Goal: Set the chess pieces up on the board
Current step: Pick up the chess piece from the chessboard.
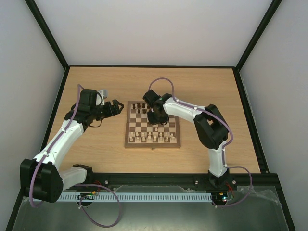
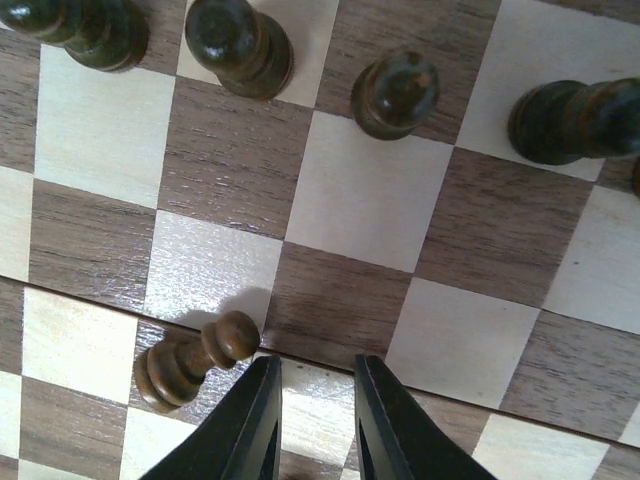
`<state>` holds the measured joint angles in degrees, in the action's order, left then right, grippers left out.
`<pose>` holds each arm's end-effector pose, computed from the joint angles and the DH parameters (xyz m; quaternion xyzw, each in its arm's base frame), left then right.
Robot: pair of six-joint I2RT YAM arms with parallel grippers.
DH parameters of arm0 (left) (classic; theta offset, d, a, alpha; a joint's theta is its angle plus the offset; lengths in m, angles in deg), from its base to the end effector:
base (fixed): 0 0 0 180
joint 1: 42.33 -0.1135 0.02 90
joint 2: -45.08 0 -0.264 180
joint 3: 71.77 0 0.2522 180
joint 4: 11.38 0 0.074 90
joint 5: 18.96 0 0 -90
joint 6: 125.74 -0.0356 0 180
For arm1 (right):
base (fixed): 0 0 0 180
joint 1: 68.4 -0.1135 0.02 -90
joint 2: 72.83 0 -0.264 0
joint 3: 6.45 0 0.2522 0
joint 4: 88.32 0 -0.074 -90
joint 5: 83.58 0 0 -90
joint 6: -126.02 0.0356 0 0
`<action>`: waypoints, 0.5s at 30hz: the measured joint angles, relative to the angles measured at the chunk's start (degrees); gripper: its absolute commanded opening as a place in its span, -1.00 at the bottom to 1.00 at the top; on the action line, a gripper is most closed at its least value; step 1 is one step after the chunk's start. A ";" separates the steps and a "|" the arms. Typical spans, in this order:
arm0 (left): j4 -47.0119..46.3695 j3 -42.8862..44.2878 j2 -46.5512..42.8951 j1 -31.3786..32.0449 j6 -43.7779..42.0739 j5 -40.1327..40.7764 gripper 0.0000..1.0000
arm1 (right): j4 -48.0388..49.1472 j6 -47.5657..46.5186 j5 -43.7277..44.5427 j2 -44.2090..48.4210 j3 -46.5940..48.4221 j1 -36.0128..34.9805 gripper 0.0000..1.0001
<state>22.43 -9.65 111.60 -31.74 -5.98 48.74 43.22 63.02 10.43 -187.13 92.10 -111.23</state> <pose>0.2436 -0.0593 0.2701 -0.0637 0.8844 -0.3111 0.3422 0.3090 0.2830 0.1870 -0.1264 0.9660 0.0997 0.2024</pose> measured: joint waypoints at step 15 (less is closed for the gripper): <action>0.00 0.00 0.00 0.00 0.00 0.00 0.85 | -0.04 -0.33 -0.07 -2.71 3.48 0.00 -0.54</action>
<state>22.43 -9.65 111.60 -31.74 -5.98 48.74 43.17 62.69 10.36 -189.84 95.58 -111.23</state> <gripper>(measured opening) 0.930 0.223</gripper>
